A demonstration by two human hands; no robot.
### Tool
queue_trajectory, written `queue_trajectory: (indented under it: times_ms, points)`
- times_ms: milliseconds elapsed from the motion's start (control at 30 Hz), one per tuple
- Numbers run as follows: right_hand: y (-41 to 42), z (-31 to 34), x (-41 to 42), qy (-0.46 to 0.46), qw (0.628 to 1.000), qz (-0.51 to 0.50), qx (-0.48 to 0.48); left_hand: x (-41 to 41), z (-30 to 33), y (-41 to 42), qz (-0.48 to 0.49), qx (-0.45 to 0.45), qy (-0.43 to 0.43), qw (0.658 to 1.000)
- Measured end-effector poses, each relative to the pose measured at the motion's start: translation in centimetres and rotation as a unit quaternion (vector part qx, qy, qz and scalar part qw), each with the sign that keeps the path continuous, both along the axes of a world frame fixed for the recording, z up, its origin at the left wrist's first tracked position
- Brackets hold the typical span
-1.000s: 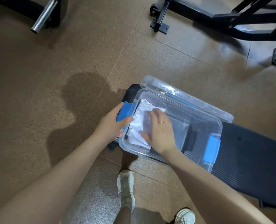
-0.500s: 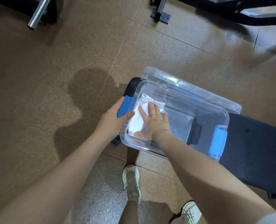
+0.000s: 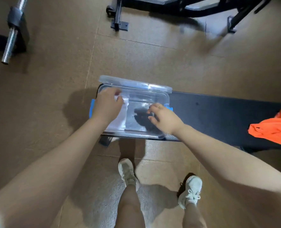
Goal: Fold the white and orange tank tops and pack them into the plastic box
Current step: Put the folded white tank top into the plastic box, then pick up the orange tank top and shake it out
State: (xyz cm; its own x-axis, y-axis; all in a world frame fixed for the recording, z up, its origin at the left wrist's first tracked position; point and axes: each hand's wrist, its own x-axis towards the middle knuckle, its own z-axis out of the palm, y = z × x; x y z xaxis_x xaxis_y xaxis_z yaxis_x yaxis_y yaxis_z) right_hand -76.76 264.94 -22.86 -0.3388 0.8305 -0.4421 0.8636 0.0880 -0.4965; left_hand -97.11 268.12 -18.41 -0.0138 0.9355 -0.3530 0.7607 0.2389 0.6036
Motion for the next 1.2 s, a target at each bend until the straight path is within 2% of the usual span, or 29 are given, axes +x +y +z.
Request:
queue_trajectory:
  times_ms: [67,233,333,667,800,900,1067,1200]
  points:
    - [-2.5,2.0,2.6,-0.003,0.999,-0.044,0.013,3.0,1.9,-0.9,-0.037,-0.008,-0.036,0.999]
    - [-7.6,6.2,13.6,-0.059,0.985,-0.162,0.024,13.9,5.0,-4.1,-0.23,-0.033,-0.046,0.972]
    - [-10.8,7.3,21.9,-0.079,0.966,-0.244,0.021,21.4,6.2,-5.9,-0.282,-0.041,-0.048,0.957]
    - [-24.8,8.9,51.5,-0.111,0.935,-0.337,-0.02,50.5,7.1,-15.1,-0.283,-0.074,-0.063,0.954]
    - [-26.9,10.0,61.5,-0.128,0.928,-0.348,-0.037,61.3,7.9,-17.6,-0.278,-0.054,-0.069,0.956]
    - [-27.5,9.9,66.3,-0.142,0.933,-0.327,-0.043,66.4,7.1,-18.9,-0.266,-0.053,-0.071,0.96]
    - [-29.1,8.0,70.5,-0.181,0.936,-0.275,-0.122,71.0,3.2,-20.4,-0.252,-0.095,-0.076,0.96]
    - [-28.1,6.8,72.9,-0.171,0.946,-0.25,-0.115,74.1,0.7,-20.2,-0.232,-0.124,-0.035,0.964]
